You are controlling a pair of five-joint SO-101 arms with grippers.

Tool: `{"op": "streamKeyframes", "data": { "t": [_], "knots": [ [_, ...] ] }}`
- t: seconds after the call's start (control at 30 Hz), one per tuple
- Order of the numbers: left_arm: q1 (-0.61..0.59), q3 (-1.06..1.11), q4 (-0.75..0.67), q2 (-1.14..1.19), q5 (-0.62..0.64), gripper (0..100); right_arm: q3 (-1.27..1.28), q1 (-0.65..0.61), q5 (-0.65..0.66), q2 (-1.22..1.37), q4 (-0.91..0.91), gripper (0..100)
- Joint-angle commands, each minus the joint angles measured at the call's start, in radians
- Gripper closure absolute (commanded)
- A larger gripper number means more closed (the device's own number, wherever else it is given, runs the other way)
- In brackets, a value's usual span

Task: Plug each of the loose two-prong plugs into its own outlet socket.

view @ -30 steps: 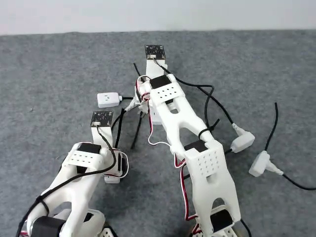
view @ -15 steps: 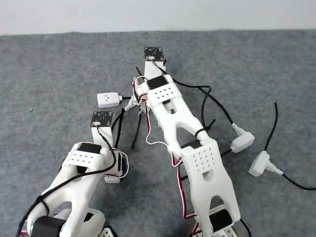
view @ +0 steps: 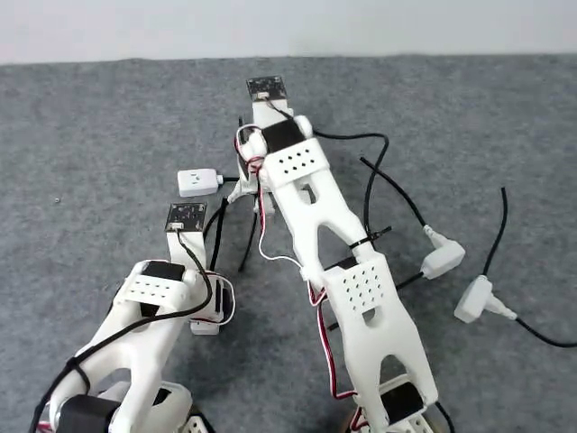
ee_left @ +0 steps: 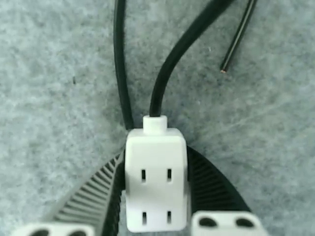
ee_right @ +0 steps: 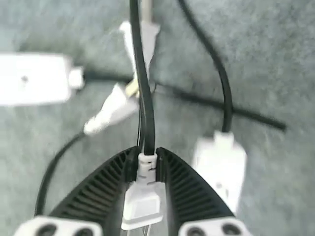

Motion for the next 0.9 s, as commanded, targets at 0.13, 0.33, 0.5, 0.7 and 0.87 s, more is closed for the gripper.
{"op": "streamKeyframes", "data": {
  "t": [0.13, 0.33, 0.5, 0.7, 0.87],
  "knots": [
    [-0.003, 0.005, 0.020, -0.018, -0.035, 89, 0.097, -0.008, 0.098, -0.021, 0.156, 98.9],
    [-0.002, -0.012, 0.025, -0.020, -0.103, 87, 0.153, -0.030, 0.095, -0.067, 0.157, 98.9],
    [-0.003, -0.019, 0.071, -0.020, -0.103, 64, 0.250, -0.028, 0.078, -0.166, 0.154, 98.8],
    [-0.005, -0.015, 0.072, -0.063, -0.104, 54, 0.436, -0.030, 0.071, -0.305, 0.077, 98.8],
    [-0.005, 0.064, 0.107, -0.298, -0.106, 54, 0.717, -0.058, 0.074, -0.470, -0.094, 98.9]
  ]
}}
